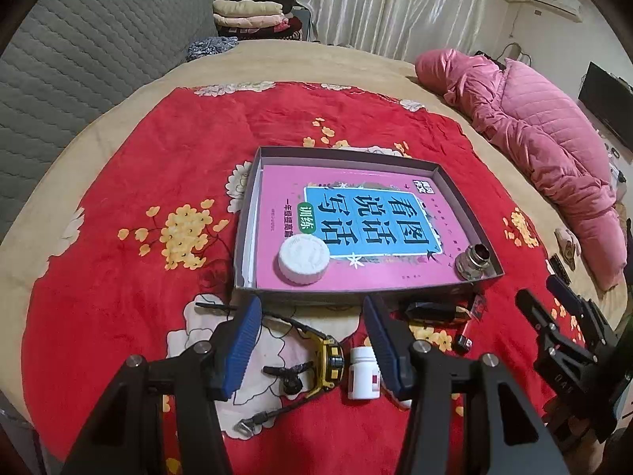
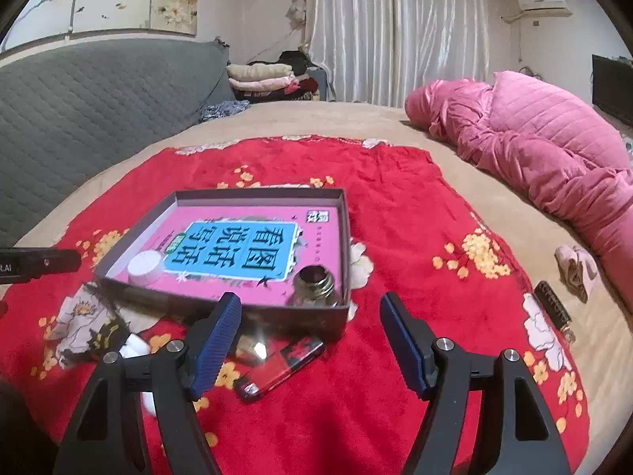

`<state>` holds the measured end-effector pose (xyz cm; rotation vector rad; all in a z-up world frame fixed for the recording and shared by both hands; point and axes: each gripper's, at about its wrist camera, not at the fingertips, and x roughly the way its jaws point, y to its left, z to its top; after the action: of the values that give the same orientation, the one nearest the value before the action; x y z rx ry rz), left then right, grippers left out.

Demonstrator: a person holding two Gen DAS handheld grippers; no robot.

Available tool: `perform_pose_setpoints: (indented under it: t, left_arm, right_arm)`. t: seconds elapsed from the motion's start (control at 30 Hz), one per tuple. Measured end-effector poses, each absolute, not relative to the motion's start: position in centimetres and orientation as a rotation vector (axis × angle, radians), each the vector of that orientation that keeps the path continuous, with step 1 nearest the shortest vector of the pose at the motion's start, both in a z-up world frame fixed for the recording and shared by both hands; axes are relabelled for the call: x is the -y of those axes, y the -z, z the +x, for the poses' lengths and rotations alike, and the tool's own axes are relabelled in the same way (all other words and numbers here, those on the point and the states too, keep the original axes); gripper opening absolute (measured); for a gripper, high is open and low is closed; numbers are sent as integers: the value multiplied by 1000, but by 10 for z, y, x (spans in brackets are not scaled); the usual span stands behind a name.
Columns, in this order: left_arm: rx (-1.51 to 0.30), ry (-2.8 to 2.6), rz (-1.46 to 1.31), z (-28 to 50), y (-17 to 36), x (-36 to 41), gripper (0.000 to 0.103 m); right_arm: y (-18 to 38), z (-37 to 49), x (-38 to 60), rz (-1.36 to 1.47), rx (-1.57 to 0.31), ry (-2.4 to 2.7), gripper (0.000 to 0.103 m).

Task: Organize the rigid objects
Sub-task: 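Withdraw both tools from the box toward the remaining objects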

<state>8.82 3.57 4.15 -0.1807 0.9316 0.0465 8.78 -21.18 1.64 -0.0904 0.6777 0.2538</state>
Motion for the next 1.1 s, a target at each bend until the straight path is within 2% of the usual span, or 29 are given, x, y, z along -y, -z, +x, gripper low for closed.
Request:
perform_pose_setpoints:
  t: [0.47,1.1]
  left_arm:
    - [-970,-29,-176,77,-32,-37,54]
    - [-1067,-1,-144,89,10,-33,54]
  right_arm:
    - [-3,73,184,-170,-701,-339,74]
    - [41,118,154,-333,-849,-573,74]
